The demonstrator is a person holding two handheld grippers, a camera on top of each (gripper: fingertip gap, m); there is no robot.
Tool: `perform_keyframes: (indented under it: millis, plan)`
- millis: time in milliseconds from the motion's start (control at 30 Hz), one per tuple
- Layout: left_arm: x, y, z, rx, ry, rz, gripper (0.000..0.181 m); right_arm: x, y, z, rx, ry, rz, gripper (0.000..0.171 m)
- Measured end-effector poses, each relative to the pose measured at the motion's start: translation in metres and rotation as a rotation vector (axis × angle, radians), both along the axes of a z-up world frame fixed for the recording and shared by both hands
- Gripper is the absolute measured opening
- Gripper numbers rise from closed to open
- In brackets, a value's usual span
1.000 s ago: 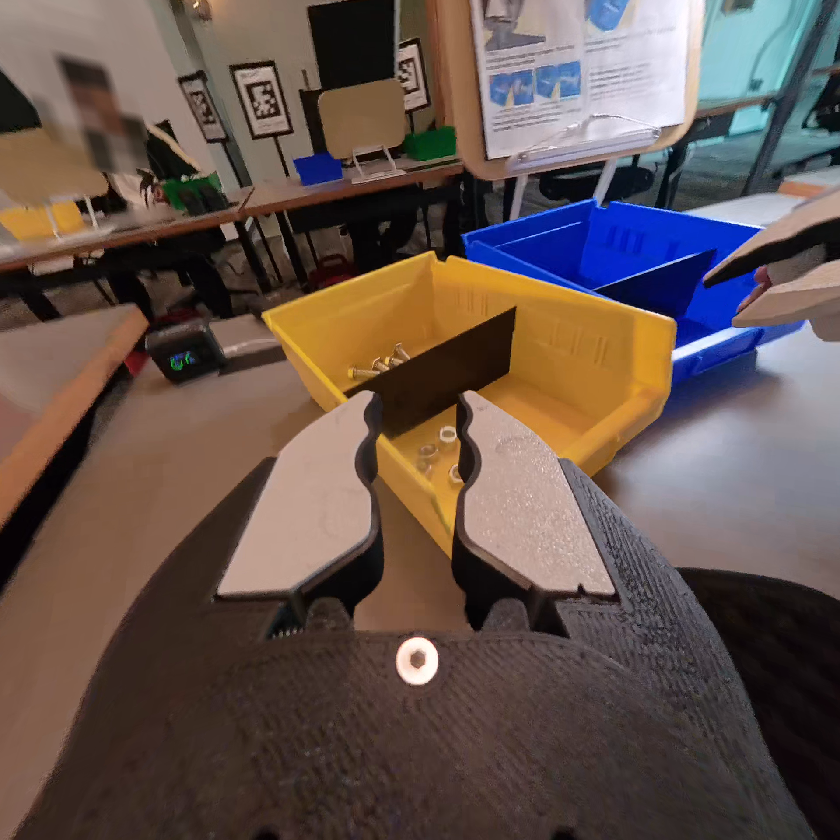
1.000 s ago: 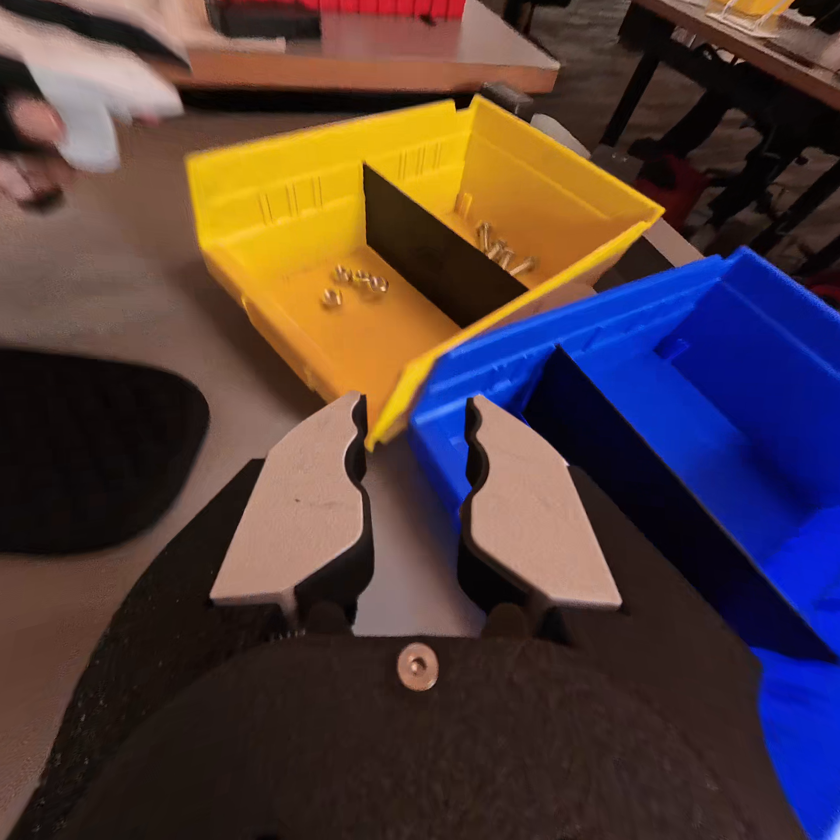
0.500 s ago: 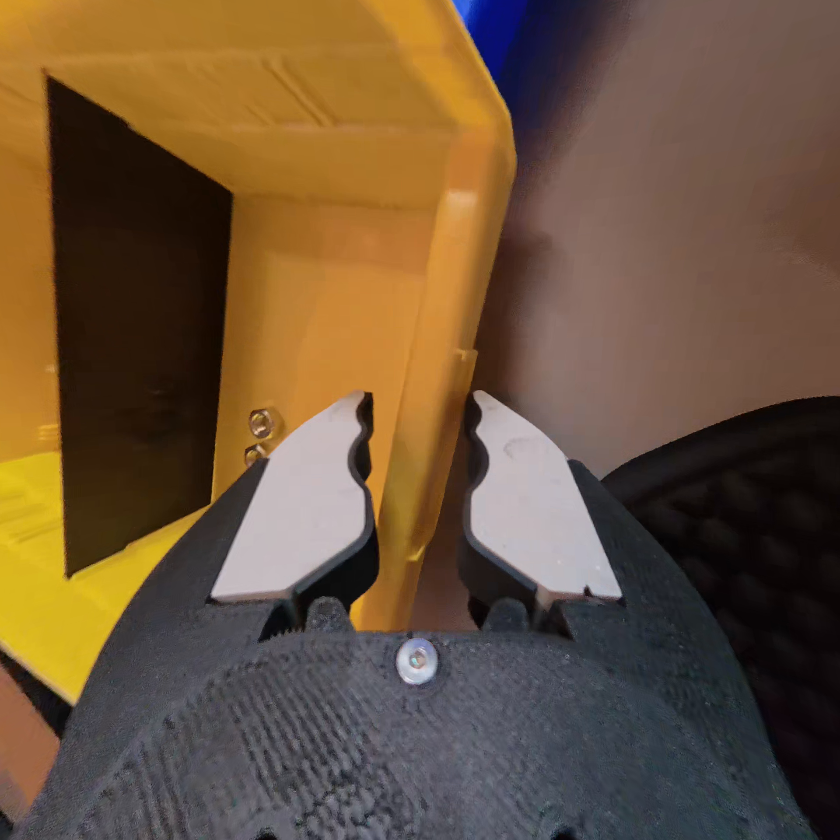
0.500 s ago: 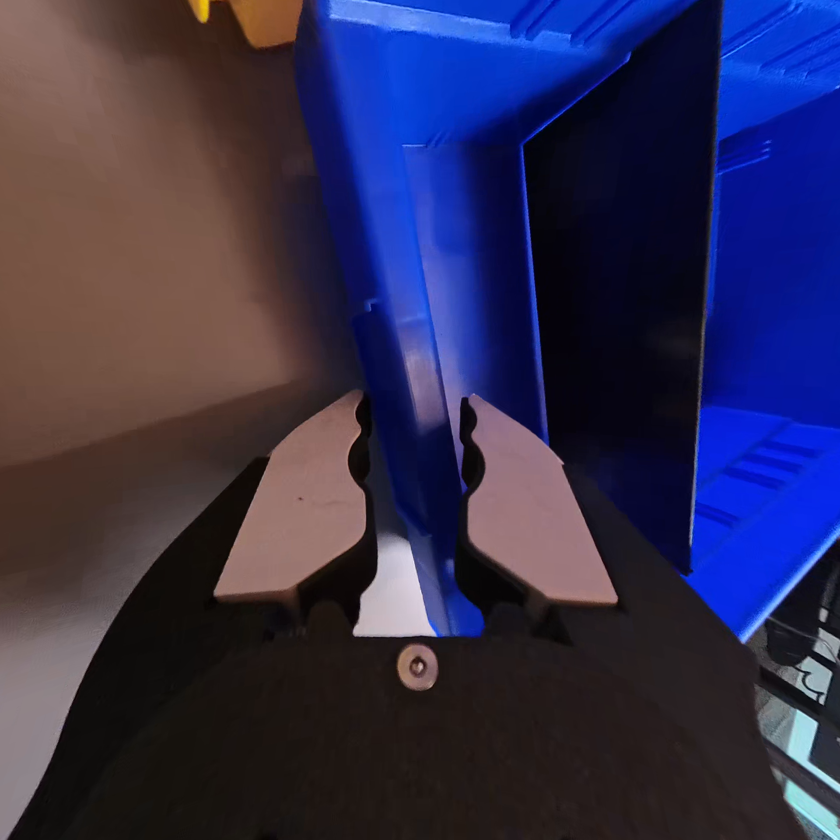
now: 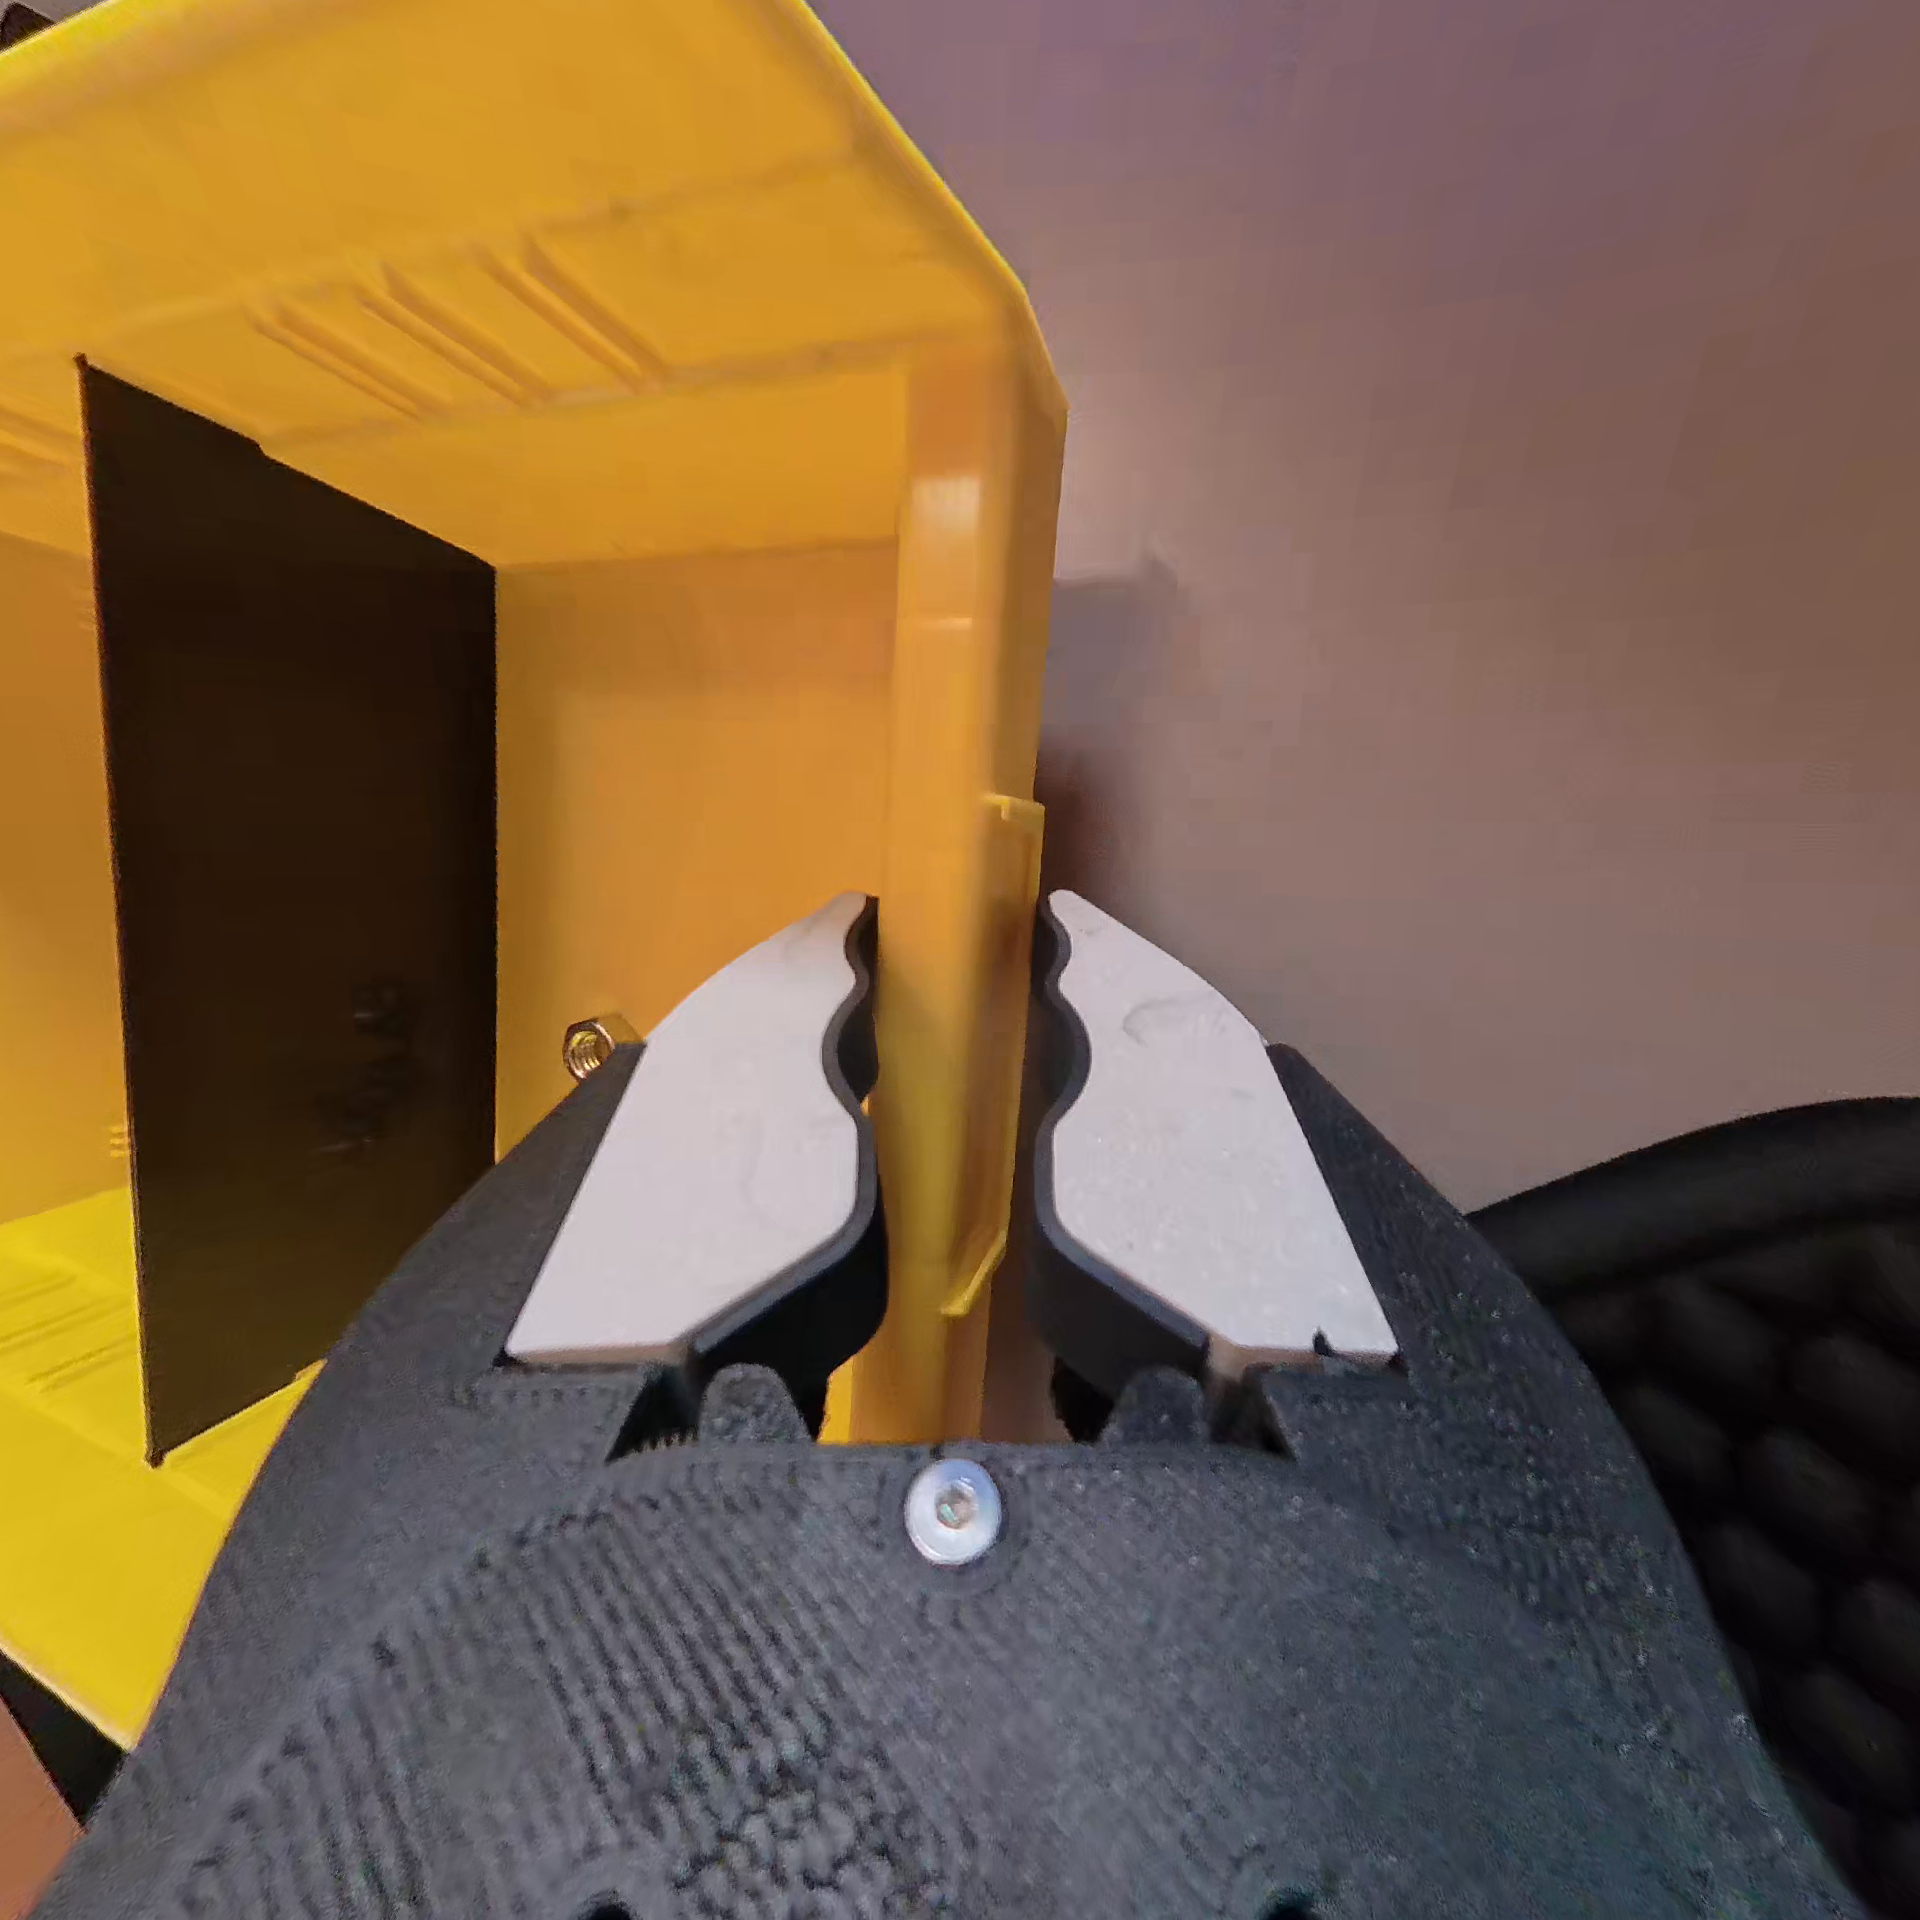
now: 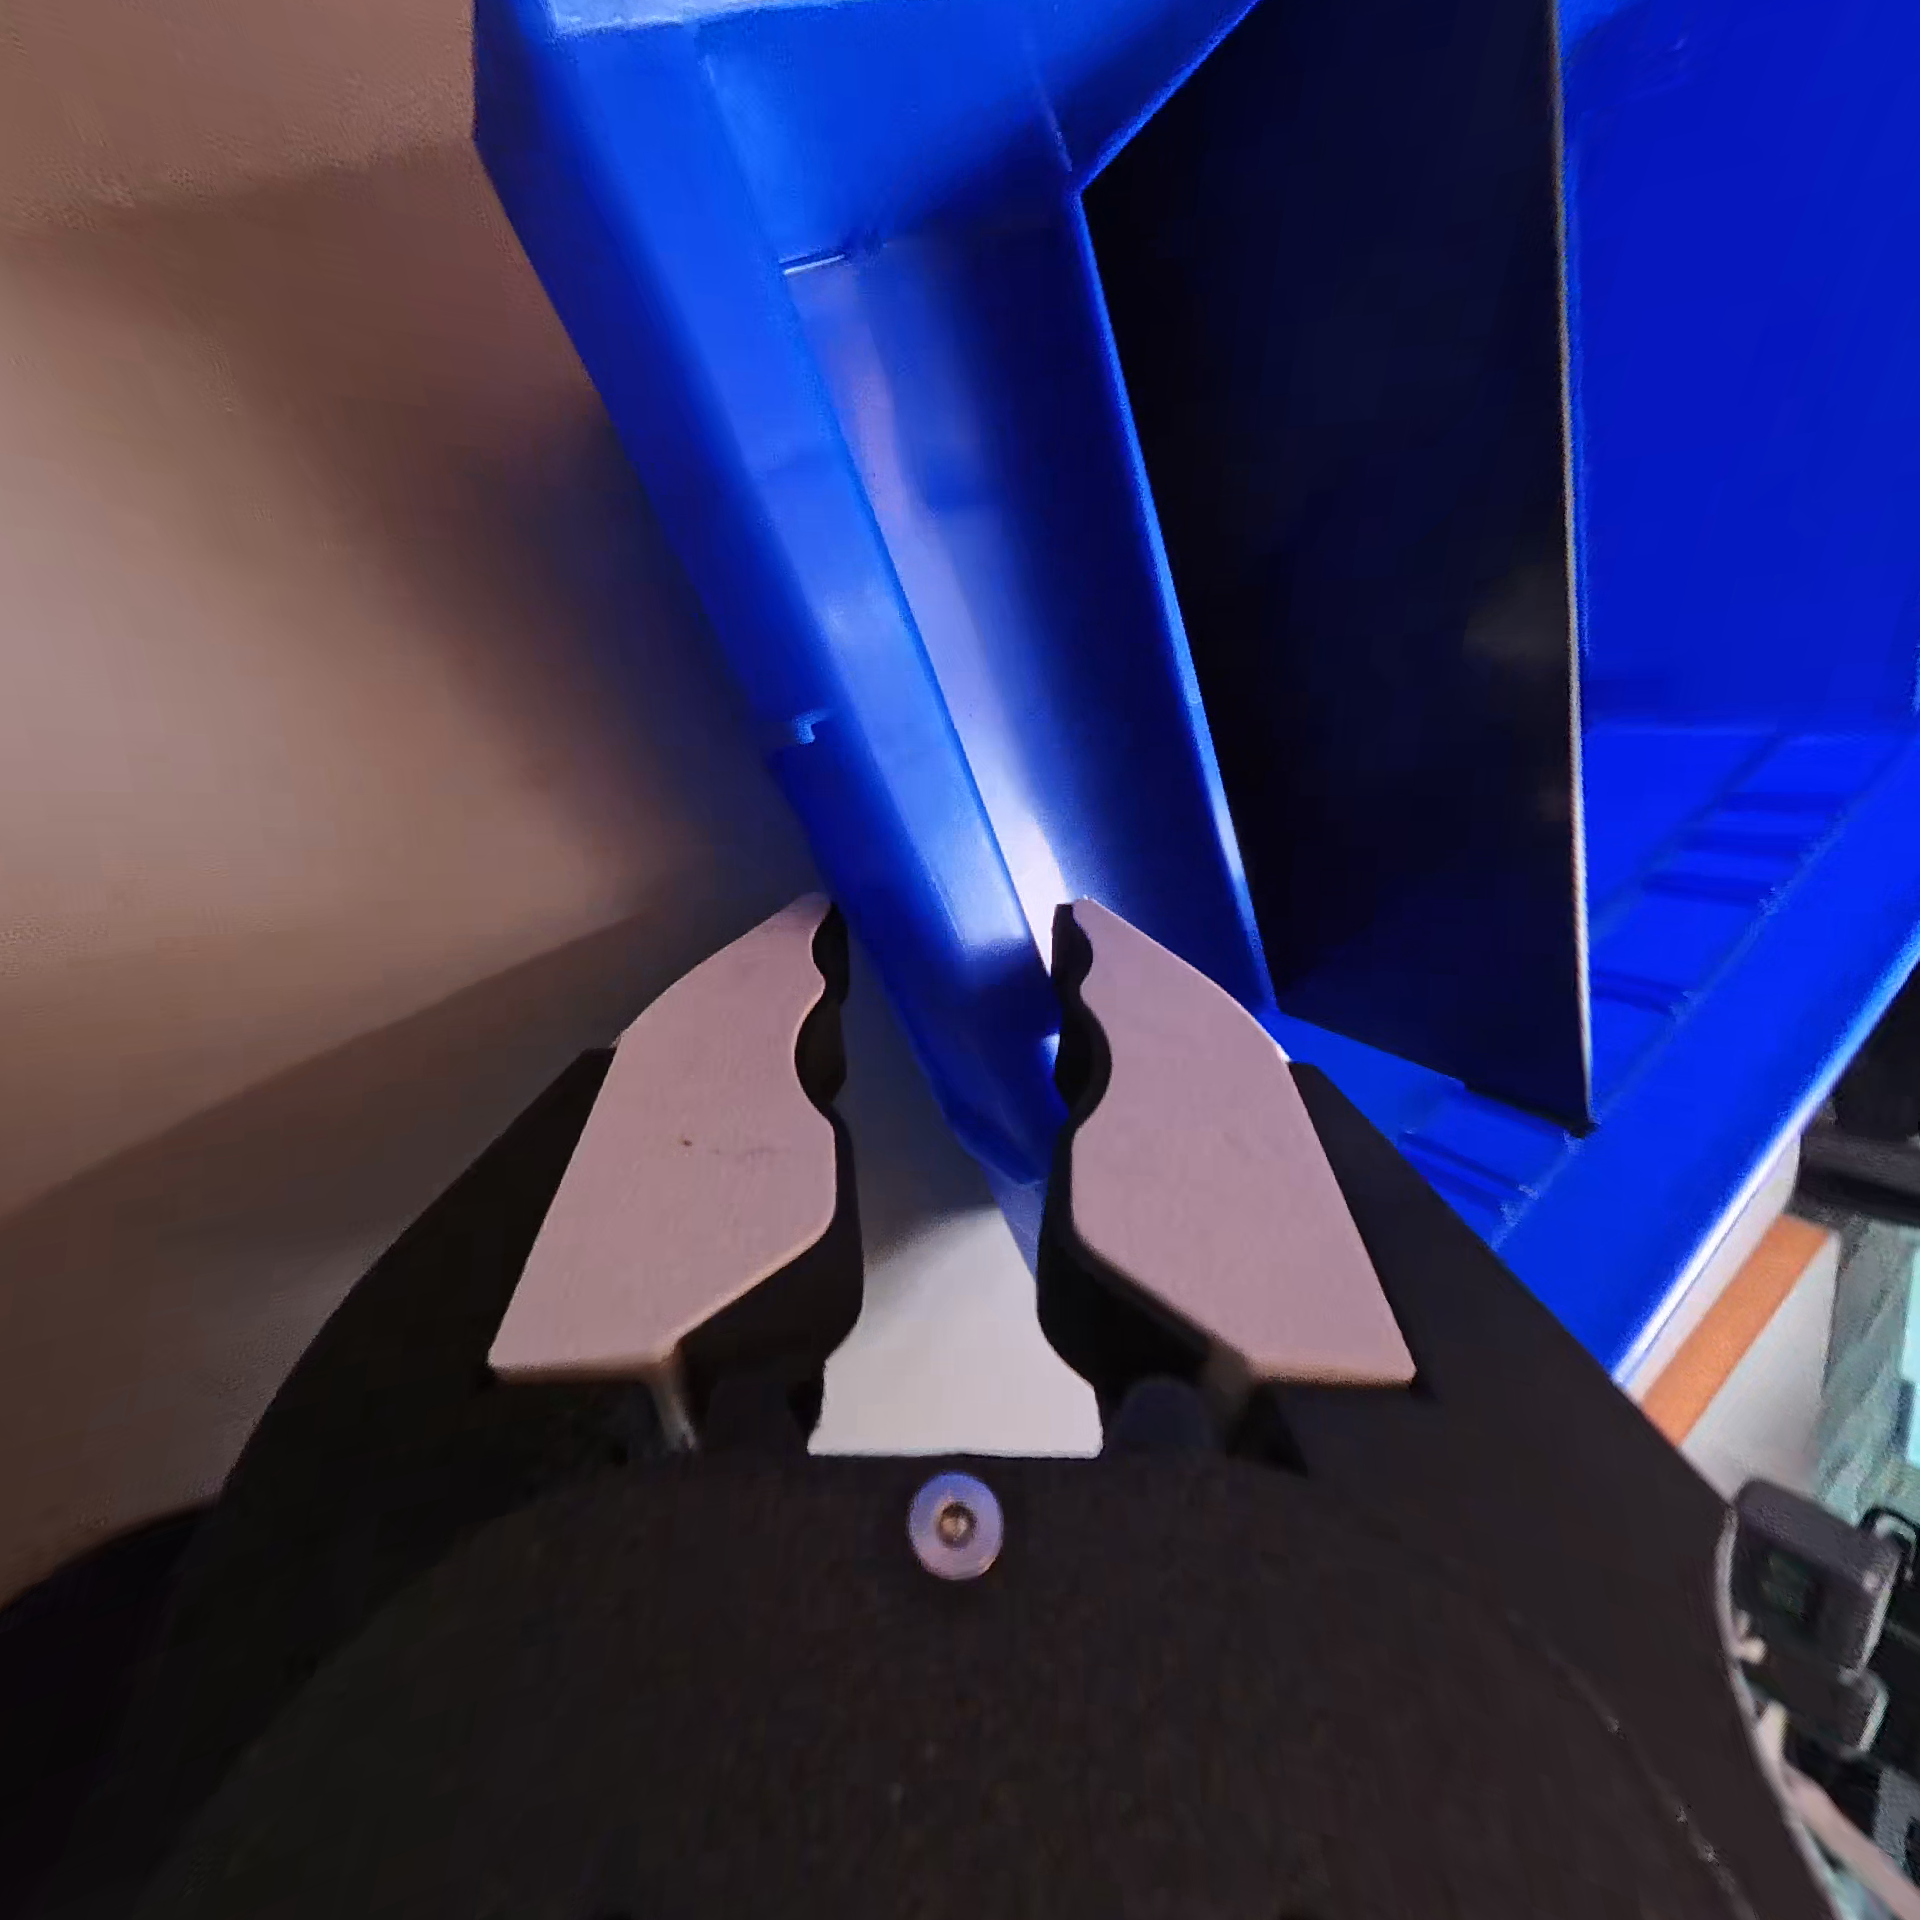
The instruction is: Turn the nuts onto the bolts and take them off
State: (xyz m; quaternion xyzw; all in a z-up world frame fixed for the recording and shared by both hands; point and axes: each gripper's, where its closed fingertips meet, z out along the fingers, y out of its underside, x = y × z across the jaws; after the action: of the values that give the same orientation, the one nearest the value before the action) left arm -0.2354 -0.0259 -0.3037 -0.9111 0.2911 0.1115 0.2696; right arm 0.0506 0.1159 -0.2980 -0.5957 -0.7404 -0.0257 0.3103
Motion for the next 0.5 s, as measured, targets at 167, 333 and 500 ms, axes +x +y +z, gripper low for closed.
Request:
perform_keyframes:
  millis: [167,333,500]
  plan:
    - [-0.002,0.005,0.000,0.029,0.008,0.000,0.028,0.047,0.022,0.001,0.020,0.011,-0.168,0.037]
    - [-0.007,0.013,0.001,0.036,0.011,0.004,0.028,0.075,0.064,-0.004,0.085,-0.037,-0.287,0.037]
    - [-0.018,0.027,0.001,0.050,0.015,0.010,0.029,0.086,0.112,-0.004,0.092,-0.049,-0.354,0.036]
